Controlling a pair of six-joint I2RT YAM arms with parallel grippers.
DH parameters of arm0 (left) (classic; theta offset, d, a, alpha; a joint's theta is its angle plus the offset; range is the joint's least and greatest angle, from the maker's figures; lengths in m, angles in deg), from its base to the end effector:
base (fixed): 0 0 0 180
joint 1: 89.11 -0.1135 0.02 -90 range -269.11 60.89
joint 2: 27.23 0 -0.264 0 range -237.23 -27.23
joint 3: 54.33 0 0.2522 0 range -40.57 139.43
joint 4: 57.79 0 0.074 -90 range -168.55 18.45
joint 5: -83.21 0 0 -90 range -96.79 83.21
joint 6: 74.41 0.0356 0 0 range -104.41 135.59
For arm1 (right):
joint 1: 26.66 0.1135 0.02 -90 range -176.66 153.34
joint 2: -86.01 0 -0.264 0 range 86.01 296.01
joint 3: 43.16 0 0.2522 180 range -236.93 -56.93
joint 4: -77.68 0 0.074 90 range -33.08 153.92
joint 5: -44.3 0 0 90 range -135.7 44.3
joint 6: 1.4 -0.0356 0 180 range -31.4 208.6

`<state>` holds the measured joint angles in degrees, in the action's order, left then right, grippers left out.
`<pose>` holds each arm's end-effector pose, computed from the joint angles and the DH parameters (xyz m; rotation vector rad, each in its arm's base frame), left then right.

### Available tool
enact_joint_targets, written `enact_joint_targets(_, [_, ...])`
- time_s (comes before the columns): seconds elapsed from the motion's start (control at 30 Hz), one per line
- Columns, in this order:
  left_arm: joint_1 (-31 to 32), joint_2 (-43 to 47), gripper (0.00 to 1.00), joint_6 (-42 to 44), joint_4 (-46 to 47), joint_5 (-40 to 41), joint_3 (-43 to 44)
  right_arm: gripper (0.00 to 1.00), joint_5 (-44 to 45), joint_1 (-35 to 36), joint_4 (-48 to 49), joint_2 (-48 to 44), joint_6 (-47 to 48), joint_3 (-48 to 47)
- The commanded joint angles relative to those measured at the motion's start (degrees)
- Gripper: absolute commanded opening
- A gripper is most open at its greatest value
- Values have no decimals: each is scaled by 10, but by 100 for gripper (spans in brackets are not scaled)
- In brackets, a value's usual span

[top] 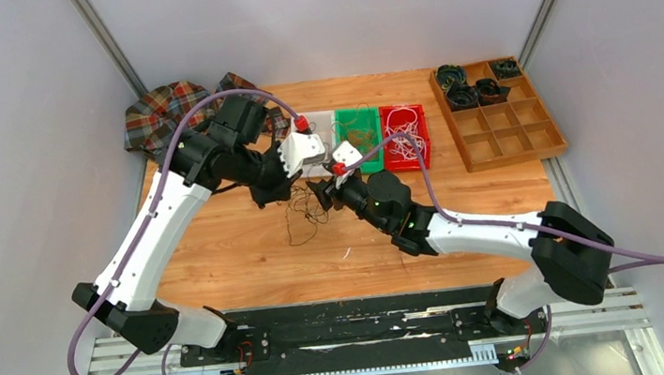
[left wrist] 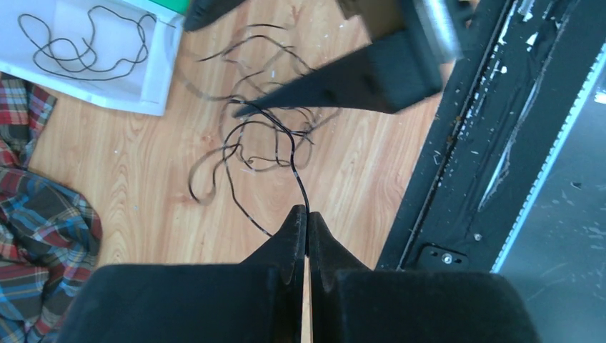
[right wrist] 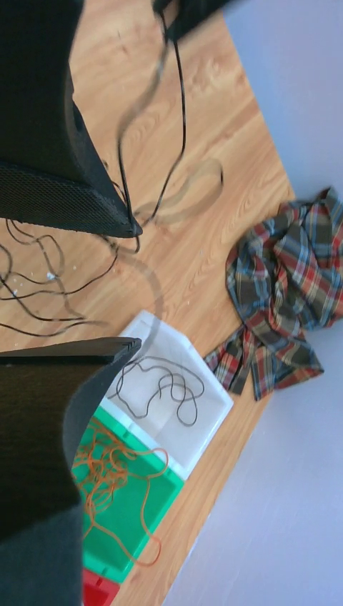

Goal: Untangle the cables
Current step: Untie the cable.

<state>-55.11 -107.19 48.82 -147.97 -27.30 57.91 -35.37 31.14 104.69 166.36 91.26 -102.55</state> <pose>0.1955 -0.1469 0.4172 1.5206 2.0479 -0.4658 0.1757 0.2671 0.2950 -0.6220 1.3654 0.6485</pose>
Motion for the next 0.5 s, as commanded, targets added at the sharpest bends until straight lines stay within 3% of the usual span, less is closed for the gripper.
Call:
enact_joint_targets(0.0, [6, 8, 1, 9, -64, -31, 28, 53, 85, 6, 97, 35, 44, -27])
enact_joint_targets(0.23, [6, 7, 1, 27, -91, -61, 54, 53, 95, 6, 128, 81, 30, -28])
enact_joint_targets(0.47, [6, 4, 0, 36, -91, -59, 119, 53, 88, 6, 175, 85, -21, 44])
